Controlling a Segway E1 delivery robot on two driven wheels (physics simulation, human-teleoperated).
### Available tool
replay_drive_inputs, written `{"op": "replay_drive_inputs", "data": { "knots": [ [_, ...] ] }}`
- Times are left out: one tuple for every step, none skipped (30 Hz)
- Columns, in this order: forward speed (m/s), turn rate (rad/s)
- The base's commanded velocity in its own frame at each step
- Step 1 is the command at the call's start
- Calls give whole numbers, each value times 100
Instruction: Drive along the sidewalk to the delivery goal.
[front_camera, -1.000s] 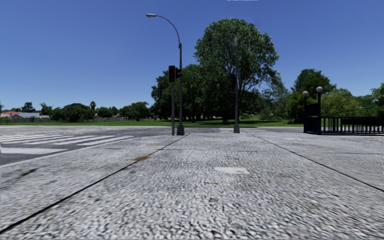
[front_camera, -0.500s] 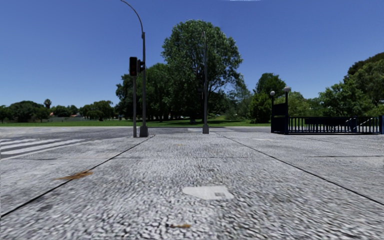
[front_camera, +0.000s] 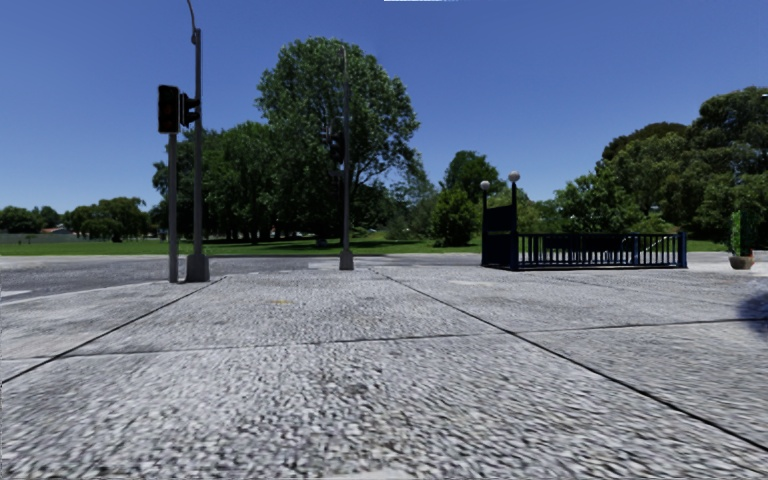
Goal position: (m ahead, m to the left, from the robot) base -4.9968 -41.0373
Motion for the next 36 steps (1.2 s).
{"op": "replay_drive_inputs", "data": {
  "knots": [
    [200, -46],
    [200, -46],
    [200, -47],
    [200, -47],
    [200, -47],
    [200, -47],
    [200, -47],
    [200, -47],
    [200, -47],
    [200, -47],
    [200, -47],
    [200, -47],
    [200, -47],
    [200, -47],
    [200, -47],
    [200, -47],
    [200, -47],
    [200, -47],
    [200, -47],
    [200, -47],
    [200, -47],
    [200, -47],
    [200, -47],
    [200, -47],
    [200, -47],
    [200, -47],
    [200, -47],
    [200, -47],
    [200, -47],
    [200, -47],
    [200, -47],
    [200, -47],
    [200, -47],
    [200, -47],
    [200, -47],
    [200, -47]
  ]
}}
